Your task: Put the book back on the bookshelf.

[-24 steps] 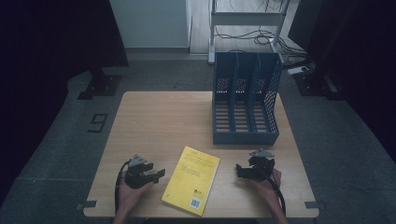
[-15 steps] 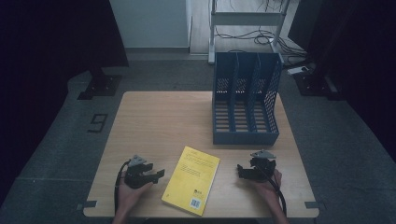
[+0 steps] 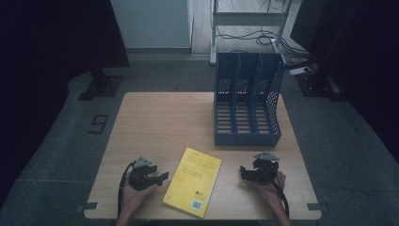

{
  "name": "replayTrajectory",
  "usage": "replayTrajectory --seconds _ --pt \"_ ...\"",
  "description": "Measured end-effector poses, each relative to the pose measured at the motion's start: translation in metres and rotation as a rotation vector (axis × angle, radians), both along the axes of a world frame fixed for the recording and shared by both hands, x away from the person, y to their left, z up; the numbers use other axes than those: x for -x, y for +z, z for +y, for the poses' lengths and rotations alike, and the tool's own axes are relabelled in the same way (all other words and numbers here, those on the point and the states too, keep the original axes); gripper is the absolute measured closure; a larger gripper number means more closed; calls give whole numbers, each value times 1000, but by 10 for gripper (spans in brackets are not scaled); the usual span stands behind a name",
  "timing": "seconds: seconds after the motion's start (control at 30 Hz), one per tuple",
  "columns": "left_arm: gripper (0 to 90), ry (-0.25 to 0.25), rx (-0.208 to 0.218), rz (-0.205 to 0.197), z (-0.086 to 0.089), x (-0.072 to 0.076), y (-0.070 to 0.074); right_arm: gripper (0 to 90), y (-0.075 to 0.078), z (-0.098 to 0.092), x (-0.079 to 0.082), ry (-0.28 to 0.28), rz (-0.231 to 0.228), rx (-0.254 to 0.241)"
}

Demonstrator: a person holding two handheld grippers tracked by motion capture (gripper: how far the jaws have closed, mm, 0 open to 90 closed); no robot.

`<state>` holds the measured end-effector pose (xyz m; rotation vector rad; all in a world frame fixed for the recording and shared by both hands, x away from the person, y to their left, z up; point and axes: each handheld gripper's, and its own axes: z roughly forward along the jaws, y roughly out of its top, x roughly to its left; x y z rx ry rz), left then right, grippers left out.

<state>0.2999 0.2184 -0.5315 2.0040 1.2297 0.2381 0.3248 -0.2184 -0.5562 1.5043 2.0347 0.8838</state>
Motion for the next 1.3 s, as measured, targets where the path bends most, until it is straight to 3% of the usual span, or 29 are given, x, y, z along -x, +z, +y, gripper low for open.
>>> replayTrajectory --seconds 0.33,0.5,0.6,0.83,1.0,1.2,1.3 --pt "350 4 0 -12 1 1 6 40 0 0 0 -3 0 1" --pt "349 2 -6 -11 1 1 5 110 2 0 1 -24 -8 -8" --pt "346 3 -1 -18 0 1 7 128 6 2 3 -8 -9 -62" --pt "344 6 3 -21 1 1 9 136 20 6 9 4 -56 -98" --pt "343 10 9 -17 3 1 8 138 30 19 16 44 -86 -124" --pt "343 21 23 -23 6 0 11 138 40 37 19 85 -103 -132" --pt "343 21 30 -28 8 0 13 141 41 44 20 100 -97 -160"
